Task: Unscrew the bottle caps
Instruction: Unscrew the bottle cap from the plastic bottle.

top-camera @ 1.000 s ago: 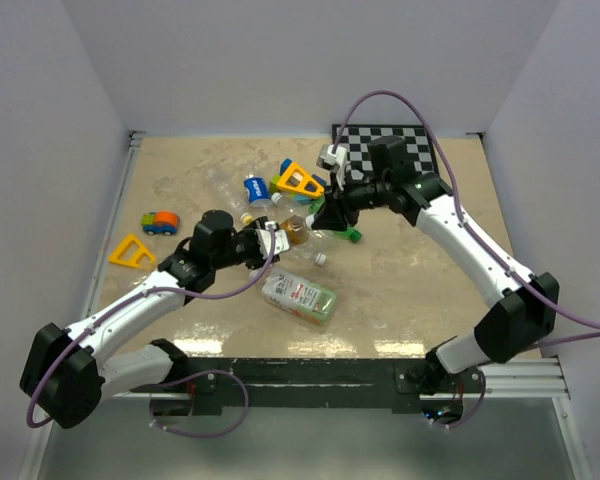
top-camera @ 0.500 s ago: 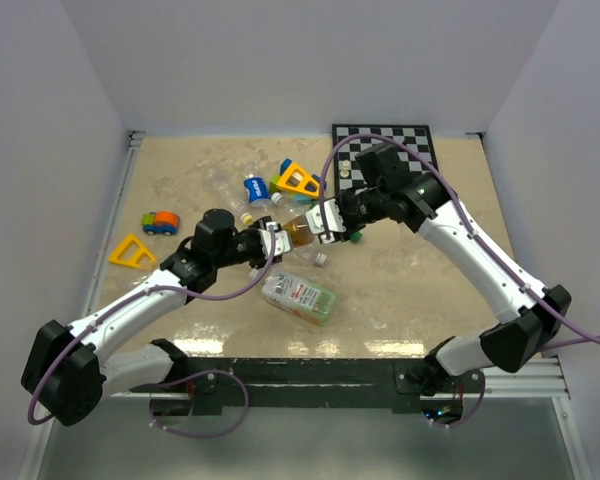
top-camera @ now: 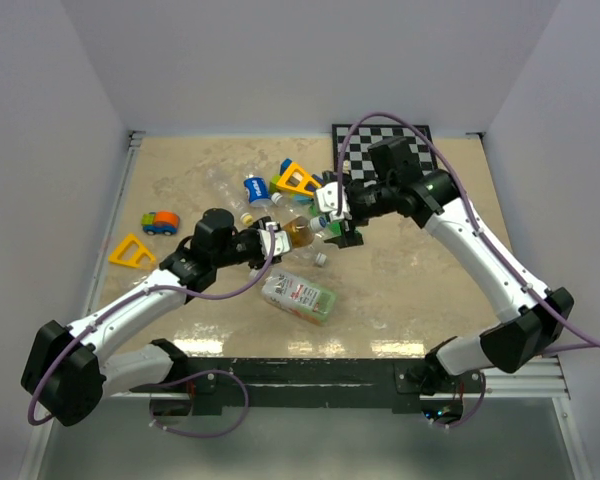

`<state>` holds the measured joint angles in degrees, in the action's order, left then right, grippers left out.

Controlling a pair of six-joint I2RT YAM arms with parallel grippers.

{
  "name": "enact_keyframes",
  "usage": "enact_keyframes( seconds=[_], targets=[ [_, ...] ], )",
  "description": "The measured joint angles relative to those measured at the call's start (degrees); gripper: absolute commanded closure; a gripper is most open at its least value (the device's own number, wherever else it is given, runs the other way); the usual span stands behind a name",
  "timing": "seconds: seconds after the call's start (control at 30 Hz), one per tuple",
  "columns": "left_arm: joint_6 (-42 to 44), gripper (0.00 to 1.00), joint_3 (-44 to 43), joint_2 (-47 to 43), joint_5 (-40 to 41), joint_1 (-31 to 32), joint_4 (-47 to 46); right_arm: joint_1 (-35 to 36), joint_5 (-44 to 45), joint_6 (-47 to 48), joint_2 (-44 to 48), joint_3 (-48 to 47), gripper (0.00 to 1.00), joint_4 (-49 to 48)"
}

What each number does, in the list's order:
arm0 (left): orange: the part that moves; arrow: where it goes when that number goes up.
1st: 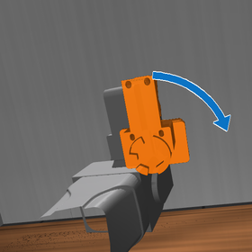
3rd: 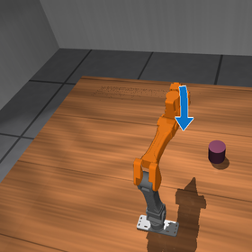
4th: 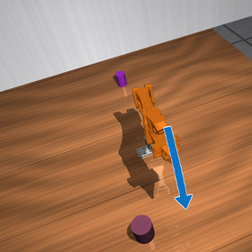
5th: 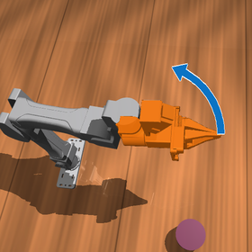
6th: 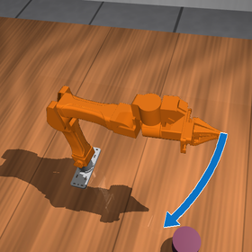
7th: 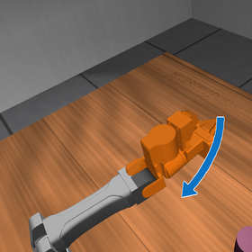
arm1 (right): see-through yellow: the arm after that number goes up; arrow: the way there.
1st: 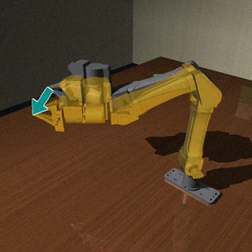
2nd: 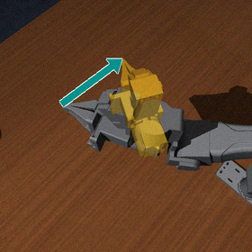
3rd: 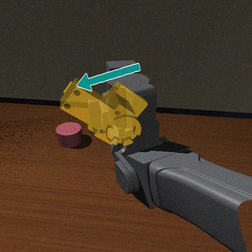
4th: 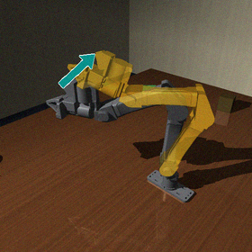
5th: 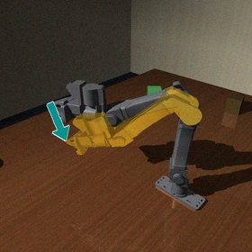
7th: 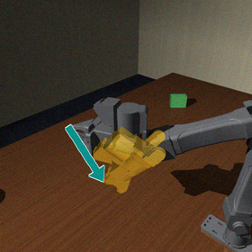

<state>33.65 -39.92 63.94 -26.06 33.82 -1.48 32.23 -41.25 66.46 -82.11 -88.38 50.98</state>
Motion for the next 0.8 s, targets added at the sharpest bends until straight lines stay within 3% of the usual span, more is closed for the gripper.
enact_keyframes(
  seconds=[0.2,0.37,0.57,0.8],
  targets=[
    [0.0,1.00,0.0,0.0,-0.1,0.0,0.3,-6.2,-6.4,-6.8,1.6,0.3,0.02,0.0],
    [-0.2,1.00,0.0,0.0,0.0,0.0,0.3,-10.7,-4.8,-30.6,9.3,4.7,0.03,-11.8],
    [-0.8,1.00,0.0,0.1,0.9,0.0,0.3,-10.3,-6.5,-48.6,9.6,6.1,0.18,-19.2],
    [-1.6,1.00,0.0,0.4,2.4,0.0,0.3,-6.2,-4.5,-58.2,1.2,8.2,0.20,-20.6]
  ],
)
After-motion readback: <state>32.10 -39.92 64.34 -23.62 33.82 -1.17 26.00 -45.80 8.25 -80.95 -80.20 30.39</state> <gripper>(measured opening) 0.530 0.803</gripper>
